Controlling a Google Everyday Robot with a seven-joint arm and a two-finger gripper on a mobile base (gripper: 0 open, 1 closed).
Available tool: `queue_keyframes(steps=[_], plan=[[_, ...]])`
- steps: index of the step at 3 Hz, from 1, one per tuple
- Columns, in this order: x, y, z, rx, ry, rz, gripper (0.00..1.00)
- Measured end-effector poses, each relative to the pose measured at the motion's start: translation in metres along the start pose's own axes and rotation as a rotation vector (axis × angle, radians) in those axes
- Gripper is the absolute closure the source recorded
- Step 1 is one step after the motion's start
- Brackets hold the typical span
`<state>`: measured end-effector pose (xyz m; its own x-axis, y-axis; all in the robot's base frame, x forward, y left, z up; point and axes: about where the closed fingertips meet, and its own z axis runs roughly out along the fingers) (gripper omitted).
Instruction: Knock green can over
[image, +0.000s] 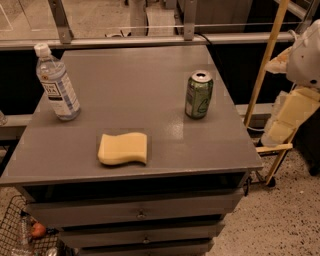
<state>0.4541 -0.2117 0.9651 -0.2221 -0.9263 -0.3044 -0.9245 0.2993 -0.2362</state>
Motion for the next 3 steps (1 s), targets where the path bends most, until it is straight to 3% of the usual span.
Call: queue_keyframes(steps=[2,3], plan=[[-0.036,-0.066,0.077,-0.001,-0.467,0.199,0.0],[-0.056,-0.086,0.096,0.001,-0.626,0.284,0.0]])
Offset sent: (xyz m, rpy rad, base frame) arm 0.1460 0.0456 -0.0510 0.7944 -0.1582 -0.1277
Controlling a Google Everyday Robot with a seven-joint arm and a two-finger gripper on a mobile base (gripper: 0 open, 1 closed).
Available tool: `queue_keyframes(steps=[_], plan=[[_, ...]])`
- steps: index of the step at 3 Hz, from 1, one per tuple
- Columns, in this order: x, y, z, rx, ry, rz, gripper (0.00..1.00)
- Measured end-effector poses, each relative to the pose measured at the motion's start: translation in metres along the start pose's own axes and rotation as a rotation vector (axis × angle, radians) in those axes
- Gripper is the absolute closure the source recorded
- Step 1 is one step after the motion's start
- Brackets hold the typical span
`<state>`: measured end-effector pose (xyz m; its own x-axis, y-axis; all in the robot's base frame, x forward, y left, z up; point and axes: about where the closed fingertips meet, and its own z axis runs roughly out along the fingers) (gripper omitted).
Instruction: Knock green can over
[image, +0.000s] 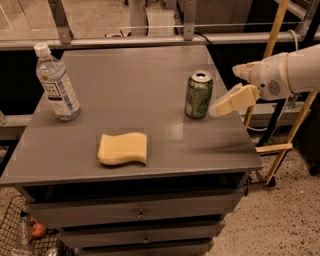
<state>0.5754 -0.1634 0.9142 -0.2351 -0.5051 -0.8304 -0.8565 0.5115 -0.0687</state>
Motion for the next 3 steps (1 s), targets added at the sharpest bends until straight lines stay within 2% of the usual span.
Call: queue_keyframes(steps=[1,2,3], plan=[[-0.002,-0.005,0.023,-0.006,-0.067,0.054,0.0],[-0.003,-0.004,0.044,0.003,-0.079,0.078,0.0],[-0.002,0.0,0.065,0.046,-0.069,0.078,0.0]])
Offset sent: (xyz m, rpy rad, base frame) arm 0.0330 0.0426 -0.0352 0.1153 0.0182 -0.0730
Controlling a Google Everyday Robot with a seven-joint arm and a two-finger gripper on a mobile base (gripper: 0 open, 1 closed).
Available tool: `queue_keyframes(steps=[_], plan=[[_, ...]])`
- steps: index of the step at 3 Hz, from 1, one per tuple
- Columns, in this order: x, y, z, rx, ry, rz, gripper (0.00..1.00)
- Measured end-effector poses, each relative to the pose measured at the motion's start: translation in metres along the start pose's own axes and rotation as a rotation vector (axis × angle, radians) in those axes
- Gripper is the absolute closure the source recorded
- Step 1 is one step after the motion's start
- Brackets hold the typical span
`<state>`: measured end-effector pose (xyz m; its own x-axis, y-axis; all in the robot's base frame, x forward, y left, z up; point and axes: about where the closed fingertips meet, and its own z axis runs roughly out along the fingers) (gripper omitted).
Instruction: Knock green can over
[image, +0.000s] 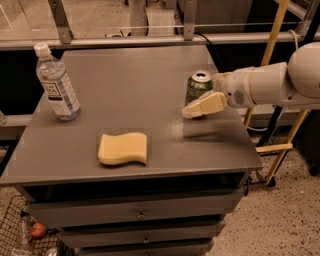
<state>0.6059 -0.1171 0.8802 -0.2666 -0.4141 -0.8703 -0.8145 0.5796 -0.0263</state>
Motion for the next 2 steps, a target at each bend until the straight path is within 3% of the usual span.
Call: queue_keyframes(steps=[1,2], plan=[[0.0025,0.0008,0.0098,0.019,0.001,0.001,0.0],[0.0063,0.001,0.0133,0.035,-0.002,0.007,0.17]])
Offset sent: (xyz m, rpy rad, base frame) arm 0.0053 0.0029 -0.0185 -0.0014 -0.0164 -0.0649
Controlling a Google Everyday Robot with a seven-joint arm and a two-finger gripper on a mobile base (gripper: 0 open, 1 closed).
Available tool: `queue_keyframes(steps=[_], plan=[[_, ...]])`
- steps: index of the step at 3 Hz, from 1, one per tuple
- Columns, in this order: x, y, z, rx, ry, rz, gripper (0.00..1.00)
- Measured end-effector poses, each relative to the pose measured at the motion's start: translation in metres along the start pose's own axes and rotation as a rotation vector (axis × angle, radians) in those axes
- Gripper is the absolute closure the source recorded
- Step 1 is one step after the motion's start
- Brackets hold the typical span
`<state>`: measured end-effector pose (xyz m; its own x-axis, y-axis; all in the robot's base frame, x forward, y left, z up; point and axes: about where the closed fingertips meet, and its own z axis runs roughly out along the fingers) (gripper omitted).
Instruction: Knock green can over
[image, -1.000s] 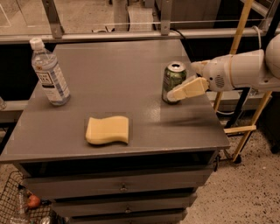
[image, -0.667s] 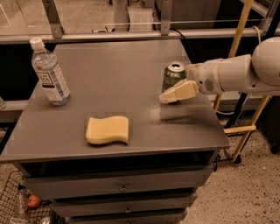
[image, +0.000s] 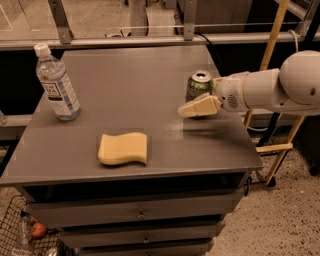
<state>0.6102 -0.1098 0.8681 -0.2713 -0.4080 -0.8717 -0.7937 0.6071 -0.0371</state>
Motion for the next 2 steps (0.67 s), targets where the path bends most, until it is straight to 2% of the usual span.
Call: queue_keyframes(steps=[2], plan=[[0.0046,-0.0038,-0.0021,0.025,0.0,-0.005,0.64]])
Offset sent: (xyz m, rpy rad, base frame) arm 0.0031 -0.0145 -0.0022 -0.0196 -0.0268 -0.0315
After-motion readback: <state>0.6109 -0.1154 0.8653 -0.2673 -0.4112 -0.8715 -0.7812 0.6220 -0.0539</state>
